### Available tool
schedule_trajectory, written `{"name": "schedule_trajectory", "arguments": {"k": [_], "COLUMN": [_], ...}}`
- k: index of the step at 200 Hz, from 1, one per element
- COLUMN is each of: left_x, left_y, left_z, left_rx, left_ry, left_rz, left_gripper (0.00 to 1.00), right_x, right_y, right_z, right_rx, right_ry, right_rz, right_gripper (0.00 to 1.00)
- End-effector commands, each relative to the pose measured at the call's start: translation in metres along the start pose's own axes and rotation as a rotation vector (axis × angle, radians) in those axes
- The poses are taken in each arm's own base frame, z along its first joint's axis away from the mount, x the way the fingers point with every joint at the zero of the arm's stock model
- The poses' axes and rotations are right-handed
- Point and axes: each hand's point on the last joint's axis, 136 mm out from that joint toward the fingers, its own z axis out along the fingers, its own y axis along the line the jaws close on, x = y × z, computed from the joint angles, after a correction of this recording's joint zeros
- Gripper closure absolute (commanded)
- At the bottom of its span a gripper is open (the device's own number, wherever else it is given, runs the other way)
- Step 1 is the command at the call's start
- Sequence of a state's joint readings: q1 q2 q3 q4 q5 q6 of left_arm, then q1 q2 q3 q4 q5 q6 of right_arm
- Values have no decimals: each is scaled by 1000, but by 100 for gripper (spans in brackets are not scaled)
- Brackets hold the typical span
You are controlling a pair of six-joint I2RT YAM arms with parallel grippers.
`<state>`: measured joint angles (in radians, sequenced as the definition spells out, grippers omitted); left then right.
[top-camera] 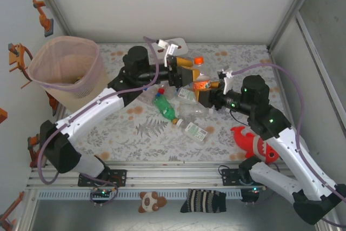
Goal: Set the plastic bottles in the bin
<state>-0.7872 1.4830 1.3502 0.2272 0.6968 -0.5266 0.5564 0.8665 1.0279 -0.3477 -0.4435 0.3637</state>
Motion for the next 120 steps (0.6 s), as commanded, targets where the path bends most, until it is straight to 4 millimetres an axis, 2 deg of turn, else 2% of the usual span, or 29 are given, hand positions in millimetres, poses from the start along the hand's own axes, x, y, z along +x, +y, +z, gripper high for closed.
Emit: {"name": "schedule_trajectory", "arguments": {"k": [1, 36, 71, 120], "left_x": [-10, 1, 11, 9], "left_y": [-17, -23, -28, -31], "left_z": [11, 23, 24, 23], "left_rx": [59, 102, 119, 124], "left_ry": [-22, 15, 54, 54], "left_rz": [34, 29, 47, 67], "left_gripper": [6, 9, 18, 28], "right_x": [-21, -20, -21, -19], "right_y": [9, 8, 8, 6], "right_z": [-9, -12, -13, -13], "right_rx": [-10, 4, 9, 17], "right_ry": [-68, -67, -66, -58], "right_rz": [-40, -40, -37, -28], "right_gripper": [50, 50, 50, 50]}}
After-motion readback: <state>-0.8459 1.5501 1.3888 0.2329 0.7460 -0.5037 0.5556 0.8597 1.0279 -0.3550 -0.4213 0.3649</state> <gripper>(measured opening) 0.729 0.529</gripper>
